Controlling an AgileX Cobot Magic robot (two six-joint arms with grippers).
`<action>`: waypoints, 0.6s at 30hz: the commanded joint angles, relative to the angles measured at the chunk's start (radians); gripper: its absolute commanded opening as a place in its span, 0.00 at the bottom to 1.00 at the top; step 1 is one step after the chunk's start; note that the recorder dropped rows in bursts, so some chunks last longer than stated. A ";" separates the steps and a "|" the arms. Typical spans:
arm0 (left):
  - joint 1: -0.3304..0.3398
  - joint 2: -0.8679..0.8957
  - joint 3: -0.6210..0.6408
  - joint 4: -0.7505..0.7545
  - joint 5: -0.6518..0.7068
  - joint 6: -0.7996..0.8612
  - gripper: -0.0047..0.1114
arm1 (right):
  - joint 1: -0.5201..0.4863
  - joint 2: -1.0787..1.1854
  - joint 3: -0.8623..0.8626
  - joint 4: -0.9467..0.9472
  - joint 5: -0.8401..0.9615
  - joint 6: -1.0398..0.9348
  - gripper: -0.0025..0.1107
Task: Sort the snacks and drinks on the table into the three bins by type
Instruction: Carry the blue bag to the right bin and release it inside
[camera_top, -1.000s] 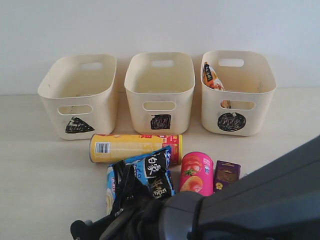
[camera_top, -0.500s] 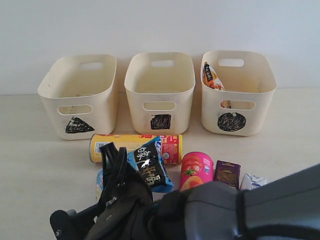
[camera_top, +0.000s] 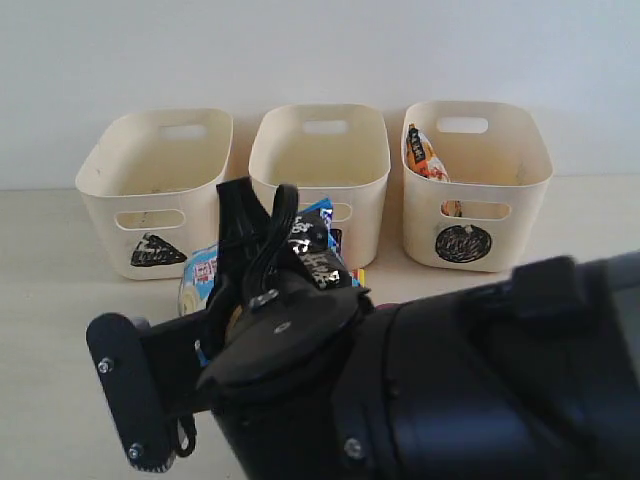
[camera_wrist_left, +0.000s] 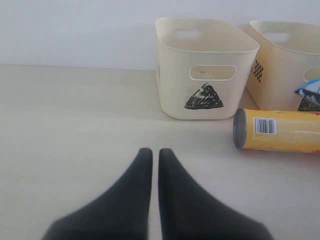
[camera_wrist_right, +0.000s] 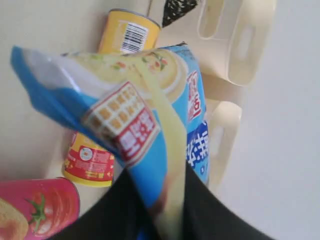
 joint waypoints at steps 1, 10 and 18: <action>0.004 -0.004 -0.003 0.001 -0.003 -0.007 0.07 | -0.007 -0.062 0.004 -0.004 0.055 -0.006 0.02; 0.004 -0.004 -0.003 0.001 -0.003 -0.007 0.07 | -0.138 -0.127 0.004 -0.031 0.055 -0.003 0.02; 0.004 -0.004 -0.003 0.001 -0.003 -0.007 0.07 | -0.268 -0.183 0.004 -0.039 0.014 0.006 0.02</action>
